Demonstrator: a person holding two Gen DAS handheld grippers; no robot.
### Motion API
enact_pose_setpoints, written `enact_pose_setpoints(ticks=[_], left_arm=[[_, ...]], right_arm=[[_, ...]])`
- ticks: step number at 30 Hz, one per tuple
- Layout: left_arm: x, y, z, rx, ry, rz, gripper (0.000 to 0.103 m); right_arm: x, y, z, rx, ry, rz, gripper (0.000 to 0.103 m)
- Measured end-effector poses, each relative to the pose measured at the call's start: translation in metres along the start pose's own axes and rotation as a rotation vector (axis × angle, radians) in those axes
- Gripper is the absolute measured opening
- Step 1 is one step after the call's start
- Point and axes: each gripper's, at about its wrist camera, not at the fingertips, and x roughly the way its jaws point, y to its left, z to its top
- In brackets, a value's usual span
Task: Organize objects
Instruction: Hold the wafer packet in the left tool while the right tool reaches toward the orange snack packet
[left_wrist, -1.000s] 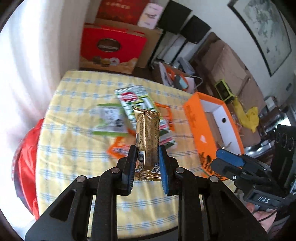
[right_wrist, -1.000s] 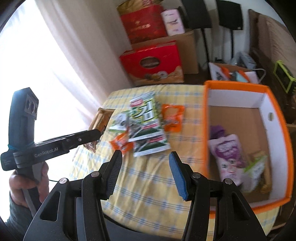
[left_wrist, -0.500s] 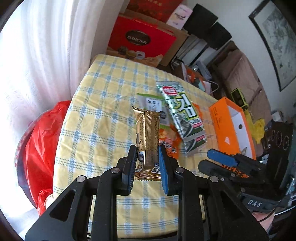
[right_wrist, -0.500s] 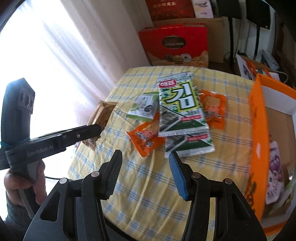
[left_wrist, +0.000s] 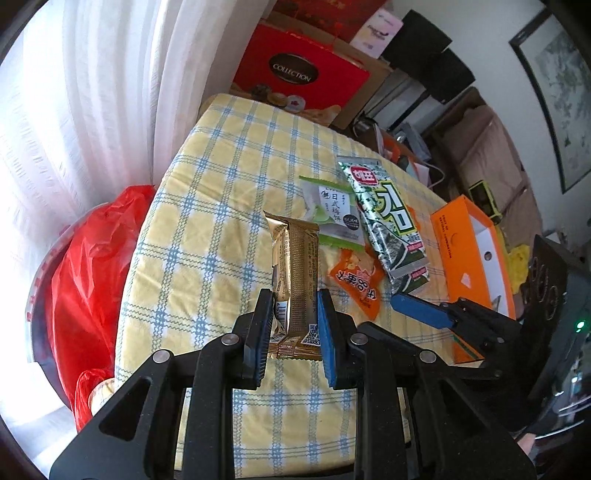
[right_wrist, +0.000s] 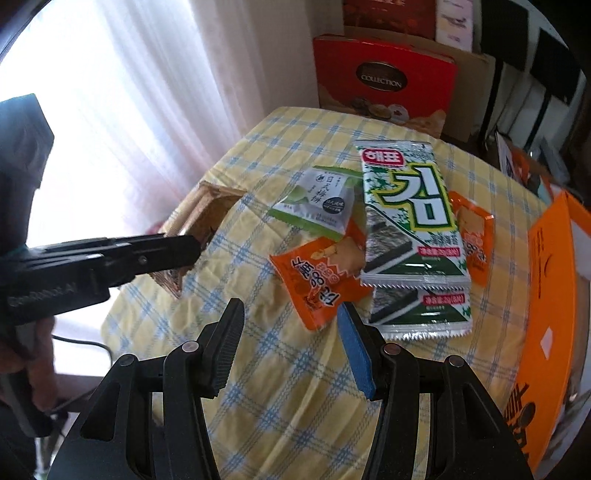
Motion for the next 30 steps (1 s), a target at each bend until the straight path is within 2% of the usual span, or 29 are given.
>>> enact_pose_setpoints(ticks=[2,5,10,14,19,23,27,29,30], left_arm=[[-0.001,0.002,-0.001,-0.005,0.0,0.0,0.022],[0.0,0.005,-0.002,-0.011,0.003,-0.001,0.022],[0.003,0.005,-0.004,-0.015,0.01,-0.007,0.022],[0.003,0.006,-0.005,-0.016,0.013,-0.013,0.022],[0.003,0.004,-0.005,-0.018,0.012,-0.021,0.022],[0.003,0.003,-0.006,-0.018,0.015,-0.025,0.022],[0.001,0.002,-0.006,-0.016,0.01,-0.029,0.022],[-0.001,0.002,-0.005,-0.016,0.006,-0.031,0.022],[-0.001,0.003,-0.005,-0.017,0.005,-0.032,0.022]], right_arm=[[0.006,0.006,-0.001,-0.036,0.005,-0.035,0.054],[0.014,0.012,-0.003,-0.077,0.009,-0.082,0.045],[0.027,0.013,-0.004,-0.096,0.017,-0.123,0.018],[0.021,0.01,-0.002,-0.078,-0.014,-0.119,0.01],[0.003,0.004,0.0,-0.044,-0.072,-0.087,0.006],[-0.006,0.0,0.002,-0.024,-0.08,-0.059,0.006],[-0.003,0.004,0.004,-0.06,-0.054,-0.064,0.012],[0.001,0.008,0.003,-0.07,-0.046,-0.058,0.03],[0.005,0.011,0.003,-0.085,-0.045,-0.074,0.044]])
